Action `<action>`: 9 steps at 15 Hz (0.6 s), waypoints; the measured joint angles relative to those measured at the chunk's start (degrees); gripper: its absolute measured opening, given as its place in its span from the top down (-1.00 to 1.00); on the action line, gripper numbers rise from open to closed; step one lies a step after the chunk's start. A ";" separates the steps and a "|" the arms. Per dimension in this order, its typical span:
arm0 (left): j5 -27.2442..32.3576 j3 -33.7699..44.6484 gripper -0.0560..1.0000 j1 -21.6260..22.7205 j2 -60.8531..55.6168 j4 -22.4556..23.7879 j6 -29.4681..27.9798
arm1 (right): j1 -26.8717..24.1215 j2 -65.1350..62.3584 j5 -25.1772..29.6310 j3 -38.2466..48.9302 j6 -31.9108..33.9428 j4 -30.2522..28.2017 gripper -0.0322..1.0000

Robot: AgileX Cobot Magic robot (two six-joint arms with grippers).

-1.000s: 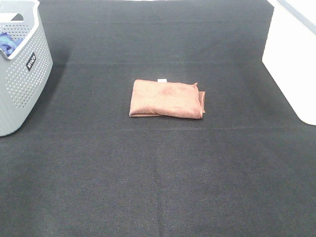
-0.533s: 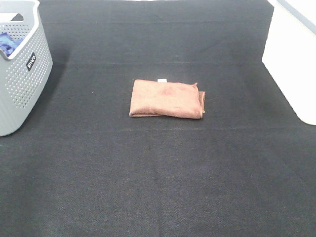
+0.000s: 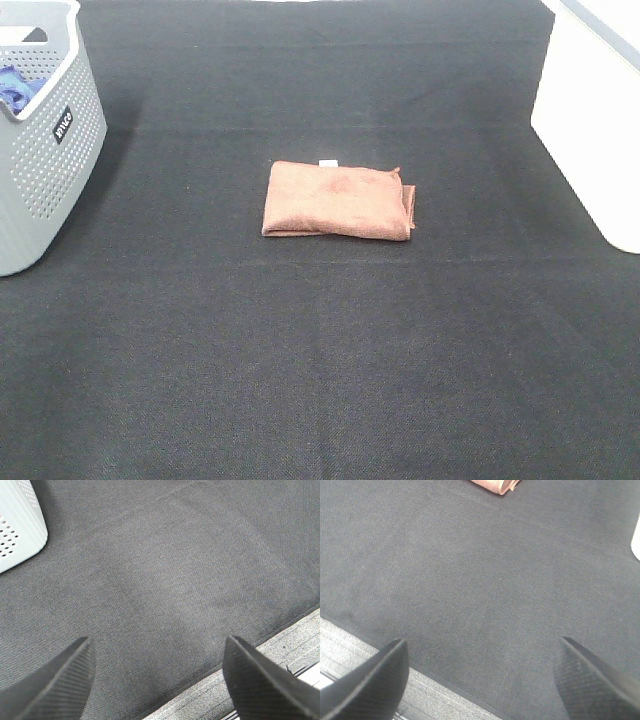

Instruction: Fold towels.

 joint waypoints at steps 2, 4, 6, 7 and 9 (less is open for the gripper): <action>0.00 0.00 -0.41 2.64 0.00 0.00 0.00 | -6.36 -0.34 0.06 0.00 0.00 0.29 -0.52; 0.00 0.00 -0.41 7.96 -0.06 0.00 0.06 | -13.41 -0.57 0.06 0.00 0.00 0.29 -0.52; 0.00 0.00 -0.41 11.57 -0.34 0.00 0.06 | -15.93 -0.57 0.06 0.00 0.00 0.29 -0.52; -0.11 0.00 -0.41 14.95 -2.86 0.00 0.06 | -18.56 -0.86 0.06 0.00 0.00 0.29 -0.52; -0.11 0.00 -0.41 16.04 -5.27 0.00 0.06 | -18.56 -2.06 0.06 0.00 0.00 0.29 -0.52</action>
